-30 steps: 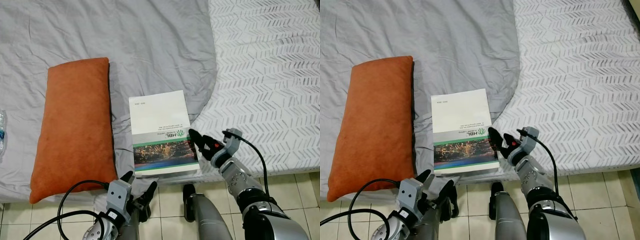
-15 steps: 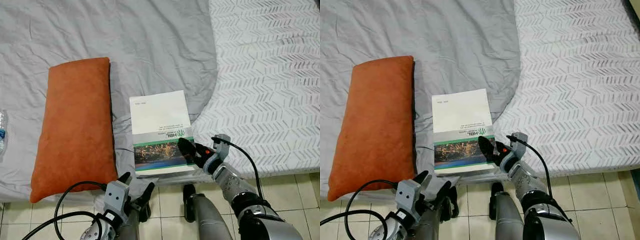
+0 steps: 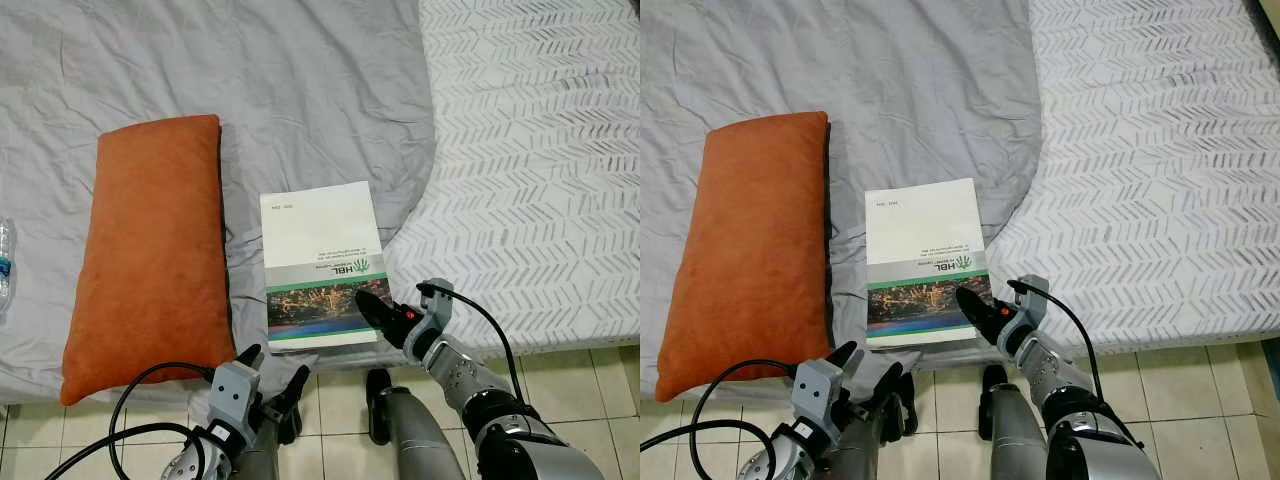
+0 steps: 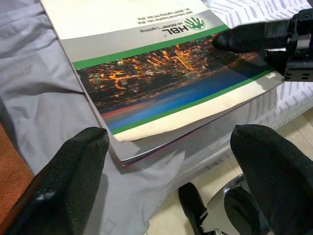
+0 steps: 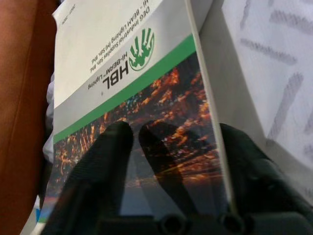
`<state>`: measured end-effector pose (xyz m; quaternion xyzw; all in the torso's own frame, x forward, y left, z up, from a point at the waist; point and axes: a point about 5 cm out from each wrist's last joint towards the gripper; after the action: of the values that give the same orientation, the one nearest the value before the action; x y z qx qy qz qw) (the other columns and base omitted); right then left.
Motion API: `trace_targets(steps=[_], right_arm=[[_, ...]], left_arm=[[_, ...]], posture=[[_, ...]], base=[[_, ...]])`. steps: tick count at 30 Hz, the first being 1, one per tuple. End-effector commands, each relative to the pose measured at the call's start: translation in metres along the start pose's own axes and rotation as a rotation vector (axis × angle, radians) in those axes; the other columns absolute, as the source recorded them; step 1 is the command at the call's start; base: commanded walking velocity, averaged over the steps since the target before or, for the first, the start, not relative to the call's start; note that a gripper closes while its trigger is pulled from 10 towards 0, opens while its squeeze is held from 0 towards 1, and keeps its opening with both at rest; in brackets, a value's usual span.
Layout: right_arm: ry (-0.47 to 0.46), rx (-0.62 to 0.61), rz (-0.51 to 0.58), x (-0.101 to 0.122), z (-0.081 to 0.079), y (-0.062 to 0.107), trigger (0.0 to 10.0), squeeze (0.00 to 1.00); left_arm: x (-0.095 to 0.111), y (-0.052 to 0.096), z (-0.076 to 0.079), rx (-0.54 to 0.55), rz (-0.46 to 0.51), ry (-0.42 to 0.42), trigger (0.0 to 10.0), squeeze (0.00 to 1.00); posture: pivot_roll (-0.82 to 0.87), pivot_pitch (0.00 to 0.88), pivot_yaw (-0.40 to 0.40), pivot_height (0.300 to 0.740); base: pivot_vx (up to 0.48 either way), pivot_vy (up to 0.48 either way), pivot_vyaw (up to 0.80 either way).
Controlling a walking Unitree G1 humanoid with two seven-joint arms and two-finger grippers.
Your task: Clean up the room
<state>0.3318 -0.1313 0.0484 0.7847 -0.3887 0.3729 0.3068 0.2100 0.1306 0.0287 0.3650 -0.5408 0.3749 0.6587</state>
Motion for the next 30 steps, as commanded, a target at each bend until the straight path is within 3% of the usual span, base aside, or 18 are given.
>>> trace_targets(steps=[1, 9, 14, 17, 18, 21, 24, 25, 27, 28, 30], right_arm=[[-0.076, 0.013, -0.058, -0.024, -0.002, 0.004, 0.0, 0.00], [-0.126, 0.047, -0.074, -0.031, -0.008, 0.002, 0.0, 0.00], [-0.072, -0.023, -0.039, -0.022, 0.005, 0.009, 0.0, 0.00], [0.009, -0.026, -0.022, -0.014, 0.010, 0.013, 0.0, 0.00], [0.078, -0.044, -0.010, -0.009, 0.013, 0.016, 0.0, 0.00], [0.136, -0.090, 0.037, 0.002, 0.018, 0.021, 0.0, 0.00], [0.293, -0.222, 0.129, 0.022, 0.028, 0.033, 0.0, 0.00], [0.293, -0.222, 0.129, 0.022, 0.028, 0.033, 0.0, 0.00], [0.420, -0.325, 0.189, 0.032, 0.032, 0.042, 0.0, 0.00], [0.420, -0.325, 0.189, 0.032, 0.032, 0.042, 0.0, 0.00], [0.527, -0.431, 0.243, 0.040, 0.033, 0.054, 0.0, 0.00]], left_arm=[[-0.012, 0.013, -0.003, 0.026, -0.057, 0.007, 10.0, 0.00], [-0.010, 0.009, -0.001, 0.020, -0.049, 0.006, 10.0, 0.00], [-0.011, 0.005, -0.005, 0.023, -0.052, -0.010, 10.0, 0.00], [-0.004, 0.004, -0.011, 0.025, -0.041, -0.038, 10.0, 0.00], [0.001, 0.002, -0.016, 0.031, -0.035, -0.066, 10.0, 0.00], [0.011, 0.000, -0.022, 0.051, -0.013, -0.088, 10.0, 0.00], [0.026, -0.008, -0.029, 0.066, 0.023, -0.121, 10.0, 0.00], [0.026, -0.008, -0.029, 0.066, 0.023, -0.121, 10.0, 0.00], [0.032, -0.019, -0.032, 0.083, 0.035, -0.140, 10.0, 0.00], [0.032, -0.019, -0.032, 0.083, 0.035, -0.140, 10.0, 0.00], [0.032, -0.028, -0.033, 0.110, 0.007, -0.157, 10.0, 0.00]], posture=[[0.12, 0.538, 0.090, 0.740], [0.12, 0.545, 0.090, 0.740], [0.10, 0.490, 0.072, 0.740], [0.08, 0.419, 0.054, 0.740], [0.07, 0.368, 0.045, 0.740], [0.05, 0.324, 0.039, 0.740], [0.02, 0.203, 0.034, 0.740], [0.02, 0.203, 0.034, 0.740], [0.00, 0.127, 0.034, 0.740], [0.00, 0.127, 0.034, 0.740], [-0.01, 0.084, 0.035, 0.740]], base=[[0.000, 0.000, 0.00], [0.000, 0.000, 0.00], [0.000, 0.000, 0.00], [0.000, 0.000, 0.00], [0.000, 0.000, 0.00], [0.000, 0.000, 0.00], [0.000, 0.000, 0.00], [0.000, 0.000, 0.00], [0.000, 0.000, 0.00], [0.000, 0.000, 0.00], [0.000, 0.000, 0.00]])
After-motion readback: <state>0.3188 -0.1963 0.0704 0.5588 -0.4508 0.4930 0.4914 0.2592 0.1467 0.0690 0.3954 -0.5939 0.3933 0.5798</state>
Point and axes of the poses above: a point about 5 cm out from each wrist's last joint towards the gripper, its own y axis pointing back from the gripper into the wrist, its own x axis along the axis of the wrist's last joint, z = x × y, and after that the axes turned 8 degrees about y, right-handed
